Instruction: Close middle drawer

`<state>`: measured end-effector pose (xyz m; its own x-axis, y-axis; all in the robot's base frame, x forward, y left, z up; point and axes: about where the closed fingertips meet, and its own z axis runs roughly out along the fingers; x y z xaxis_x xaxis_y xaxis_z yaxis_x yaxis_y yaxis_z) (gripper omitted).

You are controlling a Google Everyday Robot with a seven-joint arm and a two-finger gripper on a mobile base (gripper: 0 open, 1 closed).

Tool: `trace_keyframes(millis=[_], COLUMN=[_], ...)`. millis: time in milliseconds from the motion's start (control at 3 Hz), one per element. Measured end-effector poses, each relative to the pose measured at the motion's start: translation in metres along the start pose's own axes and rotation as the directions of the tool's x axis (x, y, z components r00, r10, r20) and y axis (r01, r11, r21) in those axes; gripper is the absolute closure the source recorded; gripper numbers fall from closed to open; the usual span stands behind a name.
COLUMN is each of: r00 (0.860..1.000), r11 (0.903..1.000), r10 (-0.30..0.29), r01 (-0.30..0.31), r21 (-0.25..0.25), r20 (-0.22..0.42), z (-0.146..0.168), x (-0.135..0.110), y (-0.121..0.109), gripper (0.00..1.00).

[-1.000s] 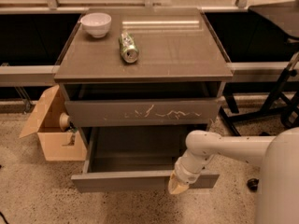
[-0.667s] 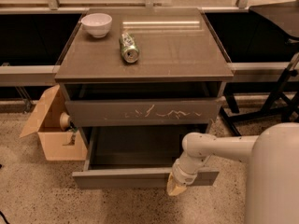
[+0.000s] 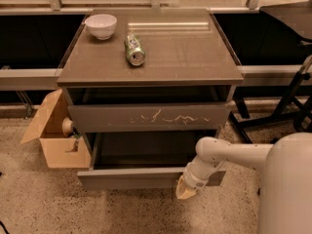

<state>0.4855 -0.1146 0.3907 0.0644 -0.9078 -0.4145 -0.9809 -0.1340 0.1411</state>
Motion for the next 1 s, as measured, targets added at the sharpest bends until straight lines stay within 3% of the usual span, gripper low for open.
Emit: trace_keyframes(millis=[667, 1000], r00=[1.0, 1.0], r11=[0.993, 0.9794], r10=[-0.01, -0.019], r01=[0.01, 0.014], r21=[0.117, 0.201], r20=[-0.005, 0.023], z=[-0.01, -0.016], x=[0.019, 0.032], y=[-0.027, -0.048], gripper=[1.0, 1.0])
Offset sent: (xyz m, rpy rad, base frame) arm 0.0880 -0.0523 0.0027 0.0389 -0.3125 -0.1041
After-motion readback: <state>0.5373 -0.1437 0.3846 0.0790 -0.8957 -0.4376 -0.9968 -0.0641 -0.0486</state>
